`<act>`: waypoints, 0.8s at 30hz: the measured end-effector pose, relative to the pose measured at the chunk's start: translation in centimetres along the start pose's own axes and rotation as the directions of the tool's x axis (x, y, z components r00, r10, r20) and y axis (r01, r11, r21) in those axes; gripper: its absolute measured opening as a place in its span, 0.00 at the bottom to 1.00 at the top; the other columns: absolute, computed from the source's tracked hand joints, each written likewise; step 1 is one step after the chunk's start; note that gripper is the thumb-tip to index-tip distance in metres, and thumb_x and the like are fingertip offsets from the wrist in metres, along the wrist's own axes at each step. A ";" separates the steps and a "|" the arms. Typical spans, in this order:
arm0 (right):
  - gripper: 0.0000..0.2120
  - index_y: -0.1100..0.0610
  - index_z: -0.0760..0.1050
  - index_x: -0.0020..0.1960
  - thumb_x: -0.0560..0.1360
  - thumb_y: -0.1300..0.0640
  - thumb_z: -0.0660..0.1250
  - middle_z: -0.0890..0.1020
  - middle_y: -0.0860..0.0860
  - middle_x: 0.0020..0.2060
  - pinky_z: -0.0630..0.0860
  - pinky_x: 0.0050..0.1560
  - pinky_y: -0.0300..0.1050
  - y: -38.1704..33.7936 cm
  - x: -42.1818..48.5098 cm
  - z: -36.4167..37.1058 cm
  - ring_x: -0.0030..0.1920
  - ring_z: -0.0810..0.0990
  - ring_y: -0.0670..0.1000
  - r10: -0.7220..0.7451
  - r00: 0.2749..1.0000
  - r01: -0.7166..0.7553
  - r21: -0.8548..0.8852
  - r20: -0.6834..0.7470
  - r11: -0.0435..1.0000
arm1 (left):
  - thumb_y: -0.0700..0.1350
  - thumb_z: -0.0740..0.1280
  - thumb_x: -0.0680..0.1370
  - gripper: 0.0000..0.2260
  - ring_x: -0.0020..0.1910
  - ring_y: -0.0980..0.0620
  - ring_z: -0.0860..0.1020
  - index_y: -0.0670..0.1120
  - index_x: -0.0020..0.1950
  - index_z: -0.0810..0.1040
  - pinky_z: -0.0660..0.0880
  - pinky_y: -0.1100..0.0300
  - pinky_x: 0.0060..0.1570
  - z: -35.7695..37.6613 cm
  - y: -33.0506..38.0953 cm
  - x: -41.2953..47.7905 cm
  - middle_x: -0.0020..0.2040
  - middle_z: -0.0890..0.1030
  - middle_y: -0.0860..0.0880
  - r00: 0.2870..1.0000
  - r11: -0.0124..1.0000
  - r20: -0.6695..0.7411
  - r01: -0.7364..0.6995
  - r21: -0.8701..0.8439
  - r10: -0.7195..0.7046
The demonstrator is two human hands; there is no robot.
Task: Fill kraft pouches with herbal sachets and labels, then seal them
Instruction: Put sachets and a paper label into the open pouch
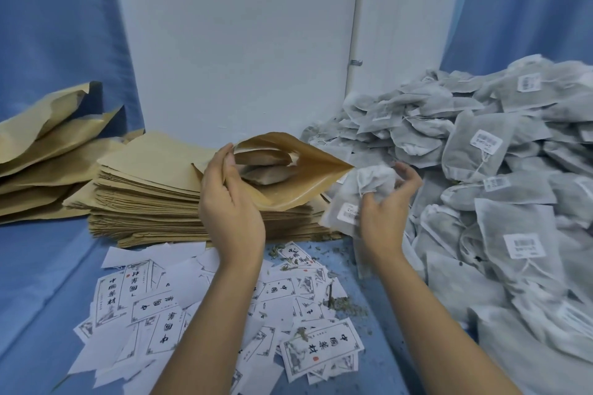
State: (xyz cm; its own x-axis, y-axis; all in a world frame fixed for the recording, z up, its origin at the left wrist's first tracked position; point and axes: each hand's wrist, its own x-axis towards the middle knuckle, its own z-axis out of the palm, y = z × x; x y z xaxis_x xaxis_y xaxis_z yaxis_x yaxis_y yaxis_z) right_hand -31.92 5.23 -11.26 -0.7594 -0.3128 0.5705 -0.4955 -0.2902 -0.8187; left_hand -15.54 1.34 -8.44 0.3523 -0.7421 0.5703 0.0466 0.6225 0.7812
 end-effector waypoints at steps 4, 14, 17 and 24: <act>0.20 0.59 0.66 0.66 0.75 0.62 0.62 0.80 0.57 0.49 0.73 0.44 0.48 1.8 0.6 -1.5 0.47 0.79 0.58 0.281 0.949 -0.212 -0.377 0.139 0.902 | 0.47 0.55 0.83 0.13 0.53 0.64 0.73 0.46 0.61 0.77 0.65 0.80 0.49 0.1 0.2 0.0 0.53 0.78 0.56 1.000 1.000 -0.002 0.010 -0.004 -0.010; 0.20 0.58 0.67 0.65 0.79 0.47 0.57 0.71 0.61 0.63 0.67 0.61 0.54 2.7 -0.3 -1.9 0.64 0.67 0.62 0.353 0.907 0.068 -0.907 0.230 0.415 | 0.48 0.55 0.83 0.13 0.54 0.60 0.74 0.48 0.61 0.77 0.68 0.76 0.50 0.1 0.1 0.0 0.54 0.79 0.54 1.000 1.000 0.018 0.023 0.002 -0.023; 0.23 0.58 0.64 0.68 0.77 0.50 0.62 0.69 0.61 0.63 0.64 0.61 0.50 2.2 -0.3 -1.6 0.63 0.67 0.61 0.274 0.928 0.084 -0.859 0.252 0.504 | 0.48 0.55 0.83 0.14 0.54 0.60 0.75 0.47 0.62 0.77 0.68 0.76 0.50 0.0 0.1 -0.1 0.54 0.79 0.54 1.000 1.000 0.021 0.019 0.009 -0.020; 0.36 0.56 0.62 0.71 0.68 0.51 0.74 0.70 0.58 0.65 0.68 0.56 0.46 0.3 1.4 -1.9 0.63 0.71 0.59 0.518 0.800 -0.182 -0.701 0.302 0.689 | 0.48 0.55 0.83 0.14 0.54 0.59 0.75 0.47 0.62 0.77 0.67 0.78 0.48 0.0 -0.1 -0.1 0.54 0.80 0.53 0.999 1.000 0.031 0.011 0.030 -0.012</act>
State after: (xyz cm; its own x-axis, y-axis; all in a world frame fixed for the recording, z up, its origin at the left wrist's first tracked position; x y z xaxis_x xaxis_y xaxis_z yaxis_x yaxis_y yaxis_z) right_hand -33.96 6.44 -10.79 -0.7374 -0.6734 0.0524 -0.4990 0.4910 -0.7141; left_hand -15.54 1.35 -8.60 0.3230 -0.7566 0.5685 0.0229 0.6067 0.7946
